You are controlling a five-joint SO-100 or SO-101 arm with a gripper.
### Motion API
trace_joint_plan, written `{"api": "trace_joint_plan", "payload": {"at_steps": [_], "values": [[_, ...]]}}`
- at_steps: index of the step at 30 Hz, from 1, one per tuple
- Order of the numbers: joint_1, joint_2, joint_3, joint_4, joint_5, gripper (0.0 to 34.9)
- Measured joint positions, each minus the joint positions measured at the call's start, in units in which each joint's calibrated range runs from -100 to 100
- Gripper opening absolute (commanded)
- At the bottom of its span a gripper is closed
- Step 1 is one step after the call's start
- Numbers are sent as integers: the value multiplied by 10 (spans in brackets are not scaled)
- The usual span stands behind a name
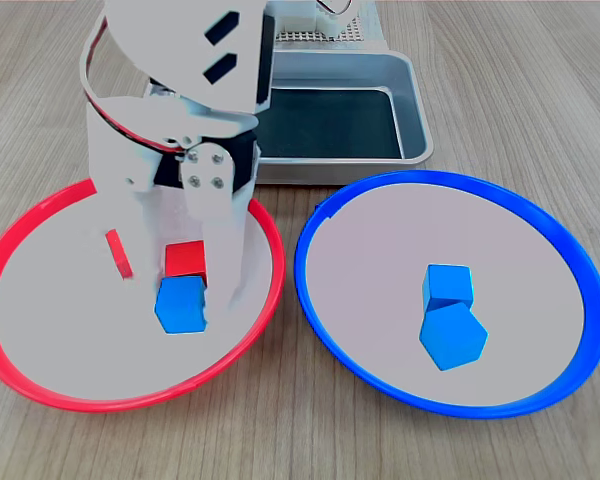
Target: Resolve any anomalies and move all blocks to matching dishes
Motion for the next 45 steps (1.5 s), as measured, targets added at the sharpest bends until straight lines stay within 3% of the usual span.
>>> {"api": "trace_joint_plan", "payload": {"at_steps": [12,20,21,25,31,35,37,41,45], "values": [[-1,-8,-36,24,-46,2],[-2,-62,-92,82,-82,2],[-12,-93,-93,128,-113,2],[-50,-139,-63,172,-163,2],[-137,-192,31,164,-320,2],[-173,-193,63,133,-372,2],[-175,-190,75,110,-388,27],[-187,-151,68,94,-419,132],[-185,-117,41,95,-440,180]]}}
